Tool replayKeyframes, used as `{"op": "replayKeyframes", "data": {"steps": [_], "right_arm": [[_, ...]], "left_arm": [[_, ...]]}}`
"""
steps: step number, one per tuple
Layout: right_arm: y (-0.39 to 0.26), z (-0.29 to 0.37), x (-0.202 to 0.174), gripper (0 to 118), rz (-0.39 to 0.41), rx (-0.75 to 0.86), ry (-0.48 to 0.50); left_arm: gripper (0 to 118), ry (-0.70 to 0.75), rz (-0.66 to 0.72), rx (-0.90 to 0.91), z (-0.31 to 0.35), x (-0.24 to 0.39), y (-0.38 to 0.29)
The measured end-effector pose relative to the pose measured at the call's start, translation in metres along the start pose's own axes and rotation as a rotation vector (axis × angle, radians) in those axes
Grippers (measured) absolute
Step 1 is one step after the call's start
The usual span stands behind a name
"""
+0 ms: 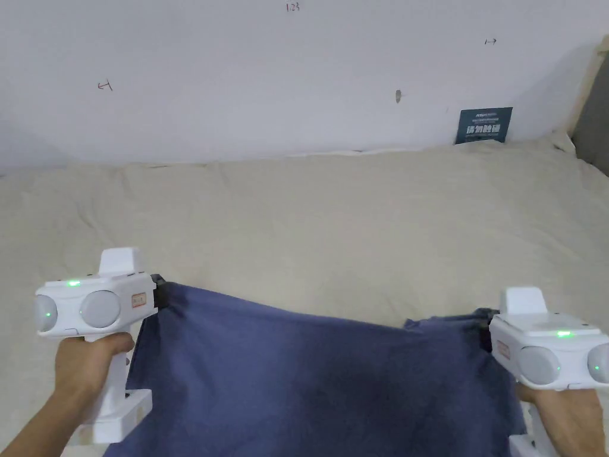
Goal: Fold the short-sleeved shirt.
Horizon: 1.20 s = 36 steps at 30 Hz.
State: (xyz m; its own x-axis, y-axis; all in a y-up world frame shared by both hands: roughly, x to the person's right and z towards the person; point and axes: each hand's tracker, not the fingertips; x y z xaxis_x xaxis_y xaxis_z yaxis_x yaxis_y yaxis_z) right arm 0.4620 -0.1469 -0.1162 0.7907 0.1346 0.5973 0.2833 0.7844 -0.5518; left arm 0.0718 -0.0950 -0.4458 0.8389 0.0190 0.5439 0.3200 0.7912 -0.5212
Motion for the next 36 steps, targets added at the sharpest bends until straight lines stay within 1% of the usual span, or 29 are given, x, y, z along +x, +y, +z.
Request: {"op": "replayKeyframes", "data": {"steps": [2, 4, 9, 13, 16, 20, 22, 24, 27, 28, 31, 33, 36], "right_arm": [[0.031, 0.021, 0.004, 6, 0.007, 0.093, 0.013], [0.064, 0.039, 0.005, 6, 0.018, 0.163, 0.048], [0.147, 0.085, -0.009, 6, 0.036, 0.358, 0.074], [0.208, 0.109, -0.018, 6, 0.034, 0.471, 0.099], [0.248, 0.12, -0.02, 6, 0.033, 0.542, 0.116], [0.291, 0.128, -0.019, 6, 0.021, 0.616, 0.141], [0.31, 0.126, -0.017, 6, 0.02, 0.639, 0.138], [0.323, 0.125, -0.017, 6, 0.017, 0.669, 0.149], [0.333, 0.11, -0.013, 6, -0.035, 0.681, 0.195], [0.332, 0.104, -0.013, 6, -0.039, 0.673, 0.193], [0.32, 0.078, -0.015, 6, -0.044, 0.657, 0.194], [0.308, 0.058, -0.015, 6, -0.056, 0.631, 0.215], [0.282, 0.024, -0.02, 6, -0.062, 0.554, 0.226]], "left_arm": [[3, 0.001, 0.03, 0.047, 0.018, -0.01, 0.011], [3, 0.024, 0.043, 0.101, 0.034, -0.02, 0.026], [3, 0.076, 0.062, 0.244, 0.078, -0.042, 0.083], [3, 0.116, 0.05, 0.354, 0.11, -0.053, 0.136], [3, 0.14, 0.069, 0.413, 0.128, -0.061, 0.172], [3, 0.165, 0.078, 0.476, 0.142, -0.068, 0.212], [3, 0.169, 0.082, 0.494, 0.143, -0.07, 0.226], [3, 0.184, 0.082, 0.518, 0.14, -0.07, 0.237], [3, 0.192, 0.083, 0.538, 0.126, -0.07, 0.245], [3, 0.193, 0.083, 0.541, 0.118, -0.07, 0.245], [3, 0.194, 0.082, 0.537, 0.09, -0.07, 0.238], [3, 0.184, 0.101, 0.52, 0.068, -0.07, 0.226], [3, 0.175, 0.12, 0.463, 0.034, -0.073, 0.2]]}}
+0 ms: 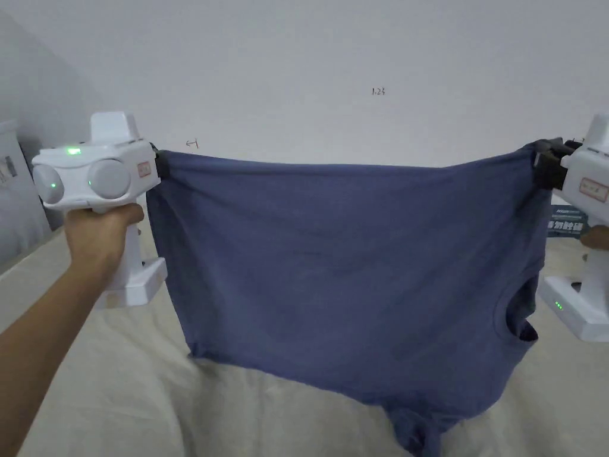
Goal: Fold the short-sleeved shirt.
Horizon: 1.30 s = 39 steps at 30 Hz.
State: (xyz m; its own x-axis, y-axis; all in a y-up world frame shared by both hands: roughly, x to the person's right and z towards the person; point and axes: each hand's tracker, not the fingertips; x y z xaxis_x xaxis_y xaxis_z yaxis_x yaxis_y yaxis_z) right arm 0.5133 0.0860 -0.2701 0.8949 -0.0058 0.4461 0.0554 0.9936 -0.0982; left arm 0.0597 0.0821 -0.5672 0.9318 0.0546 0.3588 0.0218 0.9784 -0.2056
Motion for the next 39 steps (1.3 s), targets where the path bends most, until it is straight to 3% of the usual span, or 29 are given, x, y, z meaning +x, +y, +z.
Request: {"op": "replayKeyframes", "data": {"steps": [9, 13, 29, 39], "right_arm": [[-0.137, 0.008, 0.004, 6, -0.082, -0.211, 0.019], [-0.191, 0.054, 0.003, 6, -0.149, -0.275, 0.027], [-0.307, 0.296, -0.001, 6, -0.23, -0.478, 0.04], [-0.384, 0.325, -0.002, 6, -0.238, -0.739, -0.033]], "left_arm": [[3, -0.025, -0.008, -0.184, 0.012, -0.023, -0.139], [3, -0.038, -0.019, -0.242, 0.056, -0.037, -0.191], [3, -0.006, 0.0, -0.511, 0.253, -0.091, -0.345], [3, 0.055, -0.034, -0.701, 0.28, -0.09, -0.407]]}}
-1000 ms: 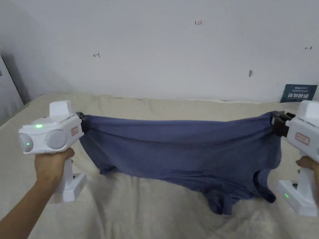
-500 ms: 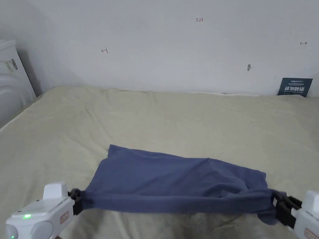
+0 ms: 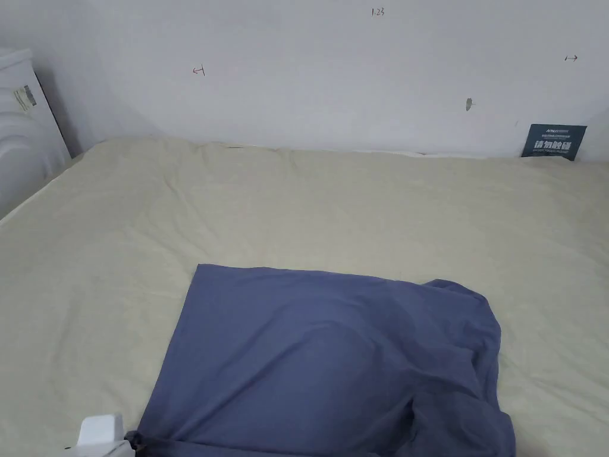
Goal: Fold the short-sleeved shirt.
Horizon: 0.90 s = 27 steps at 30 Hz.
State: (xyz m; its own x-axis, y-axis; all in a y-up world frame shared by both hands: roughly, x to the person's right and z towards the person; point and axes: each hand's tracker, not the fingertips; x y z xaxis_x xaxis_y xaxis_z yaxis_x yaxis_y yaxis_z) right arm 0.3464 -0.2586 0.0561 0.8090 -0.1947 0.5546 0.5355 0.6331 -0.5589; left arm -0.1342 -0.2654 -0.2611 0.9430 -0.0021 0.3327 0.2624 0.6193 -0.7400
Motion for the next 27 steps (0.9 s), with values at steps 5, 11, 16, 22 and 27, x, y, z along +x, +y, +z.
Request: {"op": "replayKeyframes", "data": {"steps": [5, 11, 16, 22, 27], "right_arm": [[-0.005, -0.028, -0.002, 7, -0.019, -0.073, -0.058], [0.025, -0.003, -0.012, 100, -0.004, -0.007, -0.085], [0.081, 0.048, -0.044, 114, 0.045, 0.257, -0.089], [0.124, 0.105, -0.086, 109, 0.121, 0.543, -0.085], [0.128, 0.124, -0.111, 81, 0.184, 0.637, -0.08]], "left_arm": [[8, 0.033, 0.044, -0.034, -0.018, 0.006, -0.006], [112, 0.025, 0.135, -0.016, 0.01, 0.0, 0.019], [113, -0.051, 0.148, 0.246, 0.067, 0.012, 0.065], [107, -0.08, 0.027, 0.523, 0.13, 0.049, 0.107], [84, -0.083, -0.033, 0.675, 0.152, 0.076, 0.117]]}}
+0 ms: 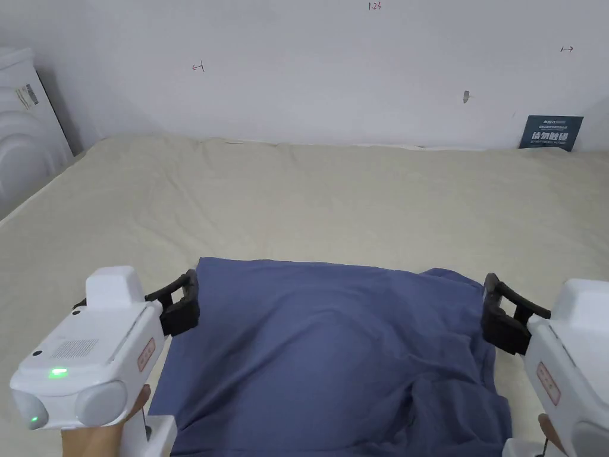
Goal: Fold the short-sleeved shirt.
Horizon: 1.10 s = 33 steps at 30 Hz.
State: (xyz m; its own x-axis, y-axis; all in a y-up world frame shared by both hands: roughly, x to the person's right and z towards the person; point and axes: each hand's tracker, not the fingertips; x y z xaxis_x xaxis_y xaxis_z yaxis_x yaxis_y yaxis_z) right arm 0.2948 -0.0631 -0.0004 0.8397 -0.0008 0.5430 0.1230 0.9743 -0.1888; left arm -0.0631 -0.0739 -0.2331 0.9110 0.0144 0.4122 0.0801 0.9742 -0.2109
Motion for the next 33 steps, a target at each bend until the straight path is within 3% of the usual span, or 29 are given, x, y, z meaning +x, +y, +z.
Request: {"op": "replayKeyframes", "data": {"steps": [1, 2, 3, 4, 7, 12, 20, 21, 22, 23, 24, 25, 26, 33], "right_arm": [[0.001, 0.002, -0.004, 69, 0.017, 0.012, 0.005], [0.001, 0.004, -0.007, 52, 0.029, 0.017, 0.009], [0.0, 0.006, -0.011, 20, 0.045, 0.02, 0.001], [-0.001, 0.006, -0.013, 2, 0.067, 0.027, -0.012], [-0.002, 0.01, -0.014, 1, 0.084, 0.034, -0.002], [-0.007, 0.009, -0.01, 1, 0.083, 0.027, -0.012], [-0.016, 0.008, -0.004, 1, 0.067, -0.005, -0.006], [-0.017, 0.007, -0.004, 1, 0.065, -0.009, -0.005], [-0.018, 0.007, -0.003, 1, 0.064, -0.013, -0.003], [-0.019, 0.006, -0.004, 1, 0.063, -0.017, -0.004], [-0.021, 0.006, -0.004, 1, 0.063, -0.02, -0.003], [-0.022, 0.005, -0.005, 1, 0.063, -0.027, -0.002], [-0.023, 0.004, -0.005, 1, 0.061, -0.032, 0.0], [-0.029, 0.001, -0.01, 1, 0.062, -0.066, 0.009]], "left_arm": [[71, -0.008, -0.005, 0.011, 0.002, 0.004, 0.0], [48, -0.019, -0.014, 0.022, 0.001, 0.007, -0.001], [11, -0.026, -0.02, 0.019, 0.001, 0.01, -0.002], [1, -0.024, -0.022, 0.013, 0.001, 0.012, -0.004], [0, -0.096, 0.024, -0.027, 0.0, 0.007, -0.009], [0, -0.052, 0.016, -0.084, 0.001, -0.004, -0.028], [1, 0.016, 0.016, -0.346, 0.007, -0.051, -0.096], [6, 0.019, 0.023, -0.384, 0.008, -0.056, -0.104], [20, 0.032, 0.033, -0.417, 0.009, -0.061, -0.112], [43, 0.05, 0.043, -0.448, 0.009, -0.067, -0.122], [77, 0.055, 0.05, -0.485, 0.008, -0.071, -0.129], [98, 0.06, 0.061, -0.531, 0.006, -0.075, -0.138], [110, 0.058, 0.074, -0.586, 0.004, -0.079, -0.145], [112, 0.087, 0.07, -0.693, -0.009, -0.08, -0.187]]}}
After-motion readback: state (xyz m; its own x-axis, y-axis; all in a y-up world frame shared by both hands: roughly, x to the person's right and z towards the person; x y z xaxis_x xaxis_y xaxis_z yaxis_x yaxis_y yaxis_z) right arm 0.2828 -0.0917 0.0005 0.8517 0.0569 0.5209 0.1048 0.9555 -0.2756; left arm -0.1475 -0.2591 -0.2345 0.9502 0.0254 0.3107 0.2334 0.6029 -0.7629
